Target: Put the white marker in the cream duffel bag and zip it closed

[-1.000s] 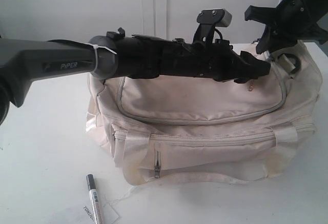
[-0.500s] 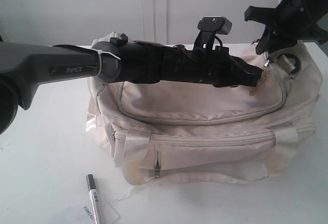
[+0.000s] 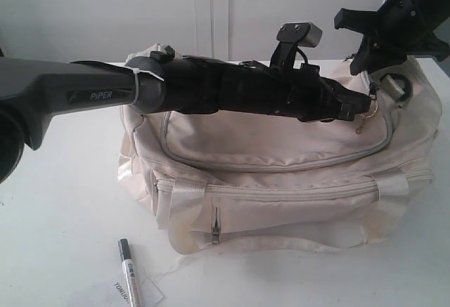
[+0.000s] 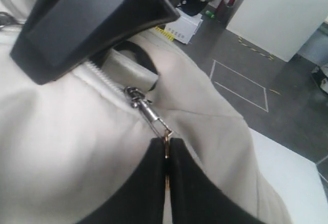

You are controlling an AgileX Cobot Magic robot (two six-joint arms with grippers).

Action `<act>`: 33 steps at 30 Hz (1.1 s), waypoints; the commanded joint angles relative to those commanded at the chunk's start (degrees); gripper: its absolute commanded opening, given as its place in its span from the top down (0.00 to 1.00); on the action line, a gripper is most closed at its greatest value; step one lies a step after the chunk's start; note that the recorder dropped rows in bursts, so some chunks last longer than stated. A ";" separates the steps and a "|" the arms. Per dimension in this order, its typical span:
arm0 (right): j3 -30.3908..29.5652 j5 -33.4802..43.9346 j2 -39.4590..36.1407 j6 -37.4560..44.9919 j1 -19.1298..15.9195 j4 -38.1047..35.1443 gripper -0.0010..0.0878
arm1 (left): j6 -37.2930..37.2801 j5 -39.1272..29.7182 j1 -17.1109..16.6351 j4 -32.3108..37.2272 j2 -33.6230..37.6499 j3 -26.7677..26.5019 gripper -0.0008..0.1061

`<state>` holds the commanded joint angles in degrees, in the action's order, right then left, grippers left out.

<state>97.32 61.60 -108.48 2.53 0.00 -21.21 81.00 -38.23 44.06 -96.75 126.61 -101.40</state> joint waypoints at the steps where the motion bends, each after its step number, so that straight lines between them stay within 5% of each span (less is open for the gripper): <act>1: 0.00 0.02 0.00 -0.17 0.00 0.00 0.99 | 0.00 -0.55 0.00 0.00 0.00 0.00 0.99; 9: 0.00 -0.23 0.00 -0.15 0.00 -0.21 0.99 | -0.45 -2.55 0.00 1.94 -1.29 0.00 0.99; 19: 0.00 -0.33 0.00 -0.15 0.00 -1.20 0.99 | -6.61 0.72 0.58 12.99 -4.53 0.00 0.99; 28: 0.00 -0.17 0.00 -0.15 -0.01 -1.20 0.99 | -10.76 18.21 9.95 32.25 -8.81 0.00 0.99; 33: 0.00 0.18 0.00 -0.15 -0.01 -1.20 0.99 | -10.76 22.37 12.24 39.02 -9.94 0.00 0.99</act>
<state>97.32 61.77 -108.48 2.38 -0.01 -22.41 70.24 -15.86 56.30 -57.73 116.67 -101.40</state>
